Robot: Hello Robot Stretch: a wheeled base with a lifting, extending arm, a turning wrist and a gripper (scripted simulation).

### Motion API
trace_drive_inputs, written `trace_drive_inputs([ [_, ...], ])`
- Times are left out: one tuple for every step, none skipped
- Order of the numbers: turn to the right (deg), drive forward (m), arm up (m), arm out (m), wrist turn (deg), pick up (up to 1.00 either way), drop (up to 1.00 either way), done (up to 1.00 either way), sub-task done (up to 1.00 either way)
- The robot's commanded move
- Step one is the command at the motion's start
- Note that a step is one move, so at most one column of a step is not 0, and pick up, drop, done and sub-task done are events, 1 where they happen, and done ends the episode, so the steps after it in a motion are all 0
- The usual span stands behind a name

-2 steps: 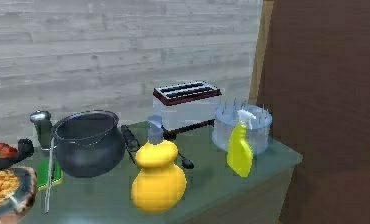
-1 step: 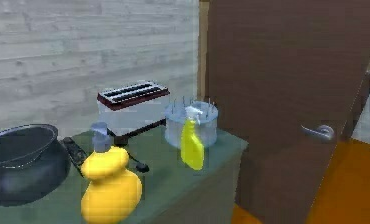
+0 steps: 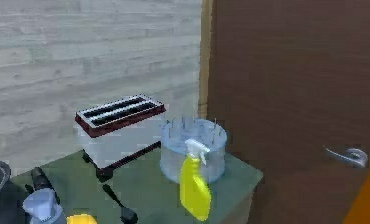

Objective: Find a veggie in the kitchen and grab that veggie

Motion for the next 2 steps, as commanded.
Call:
trace_drive_inputs([
  [-45.0,0.00,0.00,0.00,0.0,0.00,0.00,0.00,0.00],
  [-45.0,0.00,0.00,0.00,0.0,0.00,0.00,0.00,0.00],
])
